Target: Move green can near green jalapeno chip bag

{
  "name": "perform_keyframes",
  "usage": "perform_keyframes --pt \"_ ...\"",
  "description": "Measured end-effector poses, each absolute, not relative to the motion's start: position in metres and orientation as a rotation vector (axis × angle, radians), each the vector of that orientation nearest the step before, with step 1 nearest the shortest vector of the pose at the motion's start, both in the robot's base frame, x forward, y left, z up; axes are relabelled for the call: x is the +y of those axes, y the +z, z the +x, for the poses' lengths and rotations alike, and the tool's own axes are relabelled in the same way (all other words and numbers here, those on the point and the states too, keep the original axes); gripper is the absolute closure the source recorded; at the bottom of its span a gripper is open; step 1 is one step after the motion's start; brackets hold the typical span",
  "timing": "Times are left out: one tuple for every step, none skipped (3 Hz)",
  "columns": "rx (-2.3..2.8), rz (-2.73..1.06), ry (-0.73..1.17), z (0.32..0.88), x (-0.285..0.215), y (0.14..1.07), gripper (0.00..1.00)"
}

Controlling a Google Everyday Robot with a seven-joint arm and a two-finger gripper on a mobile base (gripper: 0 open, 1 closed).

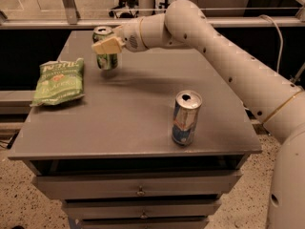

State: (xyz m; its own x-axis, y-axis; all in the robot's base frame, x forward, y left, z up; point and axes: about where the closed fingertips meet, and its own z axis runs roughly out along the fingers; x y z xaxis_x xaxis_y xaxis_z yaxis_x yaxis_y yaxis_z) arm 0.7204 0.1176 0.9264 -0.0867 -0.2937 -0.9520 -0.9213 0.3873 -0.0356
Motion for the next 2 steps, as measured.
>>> perform_keyframes --pt "1.616 -1.123 0.827 0.706 0.132 0.912 1.0" --pt "1.589 -1.172 0.873 0.691 0.149 0.898 0.75"
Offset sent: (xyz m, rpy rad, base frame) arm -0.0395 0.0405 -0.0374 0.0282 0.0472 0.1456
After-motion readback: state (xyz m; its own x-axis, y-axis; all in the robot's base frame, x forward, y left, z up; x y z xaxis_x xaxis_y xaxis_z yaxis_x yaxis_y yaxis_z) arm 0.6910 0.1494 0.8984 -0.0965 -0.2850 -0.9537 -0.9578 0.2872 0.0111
